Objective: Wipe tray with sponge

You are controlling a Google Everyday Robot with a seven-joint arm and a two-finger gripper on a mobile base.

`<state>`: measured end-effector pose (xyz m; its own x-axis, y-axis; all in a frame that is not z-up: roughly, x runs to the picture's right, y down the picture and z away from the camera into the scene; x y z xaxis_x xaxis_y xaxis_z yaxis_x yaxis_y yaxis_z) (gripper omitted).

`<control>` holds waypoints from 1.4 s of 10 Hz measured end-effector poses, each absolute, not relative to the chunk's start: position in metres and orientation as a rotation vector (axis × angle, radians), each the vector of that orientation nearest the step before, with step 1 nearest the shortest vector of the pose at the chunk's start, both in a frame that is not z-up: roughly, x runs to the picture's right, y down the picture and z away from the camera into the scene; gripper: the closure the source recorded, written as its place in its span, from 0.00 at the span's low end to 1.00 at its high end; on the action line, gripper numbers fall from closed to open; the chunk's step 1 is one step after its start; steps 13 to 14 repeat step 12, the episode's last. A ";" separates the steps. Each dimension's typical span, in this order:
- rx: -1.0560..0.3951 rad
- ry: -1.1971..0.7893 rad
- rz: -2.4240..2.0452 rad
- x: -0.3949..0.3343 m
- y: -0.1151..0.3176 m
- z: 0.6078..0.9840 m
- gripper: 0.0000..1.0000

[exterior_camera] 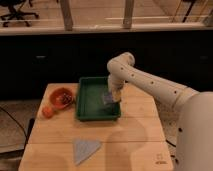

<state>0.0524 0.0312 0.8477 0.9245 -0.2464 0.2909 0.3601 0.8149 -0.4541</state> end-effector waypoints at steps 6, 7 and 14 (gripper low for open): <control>-0.542 -0.232 -0.356 0.046 0.028 0.863 1.00; -0.544 -0.231 -0.360 0.045 0.029 0.865 1.00; -0.554 -0.240 -0.379 0.041 0.023 0.880 1.00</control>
